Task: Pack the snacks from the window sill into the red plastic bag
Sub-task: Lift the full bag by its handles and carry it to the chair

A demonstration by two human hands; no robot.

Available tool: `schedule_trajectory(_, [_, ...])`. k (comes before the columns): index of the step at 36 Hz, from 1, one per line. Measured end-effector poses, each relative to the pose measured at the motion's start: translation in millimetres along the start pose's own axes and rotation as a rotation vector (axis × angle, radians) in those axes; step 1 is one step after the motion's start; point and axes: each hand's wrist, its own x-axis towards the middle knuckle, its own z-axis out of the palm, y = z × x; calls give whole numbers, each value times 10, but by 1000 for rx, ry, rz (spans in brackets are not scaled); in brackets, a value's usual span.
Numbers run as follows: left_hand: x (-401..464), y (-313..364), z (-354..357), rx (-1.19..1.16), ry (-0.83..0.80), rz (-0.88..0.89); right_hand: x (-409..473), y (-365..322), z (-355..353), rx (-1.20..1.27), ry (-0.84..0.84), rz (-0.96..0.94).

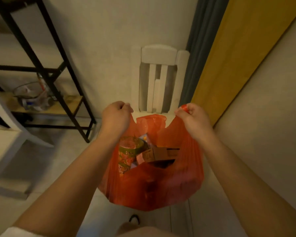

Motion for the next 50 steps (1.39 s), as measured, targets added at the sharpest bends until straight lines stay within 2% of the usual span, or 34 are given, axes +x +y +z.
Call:
schedule_trajectory(13, [1135, 408, 201, -16, -44, 85, 1096, -346, 93, 123, 118, 52])
schedule_trajectory(17, [1451, 471, 392, 22, -43, 70, 1486, -290, 118, 139, 126, 56])
schedule_trajectory(32, [2527, 546, 1225, 1, -7, -72, 2874, 26, 153, 112, -30, 79])
schedule_trajectory(41, [2995, 459, 1640, 27, -75, -133, 3420, 297, 207, 104, -4, 171])
schedule_trajectory(50, [3392, 504, 1895, 45, -161, -93, 3806, 494, 197, 59, 62, 206])
